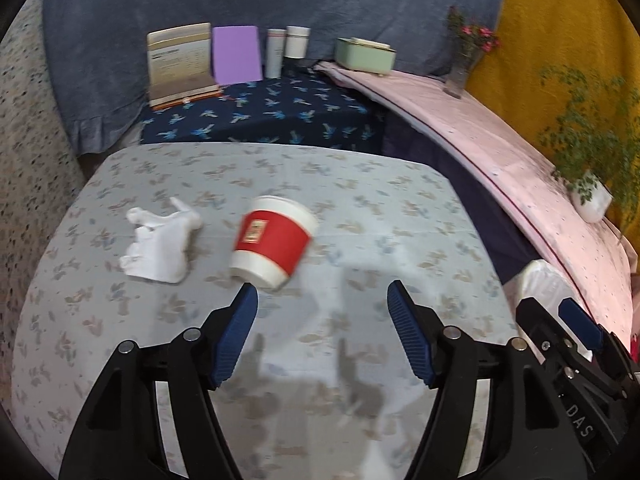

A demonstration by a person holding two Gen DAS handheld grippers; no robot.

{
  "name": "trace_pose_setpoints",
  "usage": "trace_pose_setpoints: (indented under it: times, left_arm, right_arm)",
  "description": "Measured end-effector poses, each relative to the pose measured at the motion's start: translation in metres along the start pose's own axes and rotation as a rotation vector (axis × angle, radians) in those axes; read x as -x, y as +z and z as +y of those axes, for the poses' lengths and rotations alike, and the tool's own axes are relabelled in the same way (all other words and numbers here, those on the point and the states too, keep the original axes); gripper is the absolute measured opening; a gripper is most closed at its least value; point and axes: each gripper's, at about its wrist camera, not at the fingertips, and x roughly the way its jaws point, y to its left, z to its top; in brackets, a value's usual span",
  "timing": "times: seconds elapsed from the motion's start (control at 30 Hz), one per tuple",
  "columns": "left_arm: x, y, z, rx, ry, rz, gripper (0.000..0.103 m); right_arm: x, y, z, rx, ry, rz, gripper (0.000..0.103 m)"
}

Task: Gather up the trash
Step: 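Move both grippers back toward the table, then grasp the red-banded paper cup with the right gripper while the left grasps the white glove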

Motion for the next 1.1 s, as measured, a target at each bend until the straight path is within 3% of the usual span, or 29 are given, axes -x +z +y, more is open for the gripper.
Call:
trace_pose_setpoints:
  times: [0.37,0.57,1.1]
  left_arm:
    - [-0.014,0.003,0.091,0.074,0.115,0.007,0.079]
    - [-0.033,0.007,0.121,0.096,0.120,0.038,0.087]
    - [-0.108,0.027,0.168,0.165,0.107,0.144,0.088]
  right_arm:
    - [-0.033,-0.010,0.081,0.085,0.085,0.082,0.077]
    - [-0.062,-0.013,0.118,0.120,0.115,0.127,0.079]
    - [-0.149,-0.002,0.166,0.094,0.148,0.218,0.080]
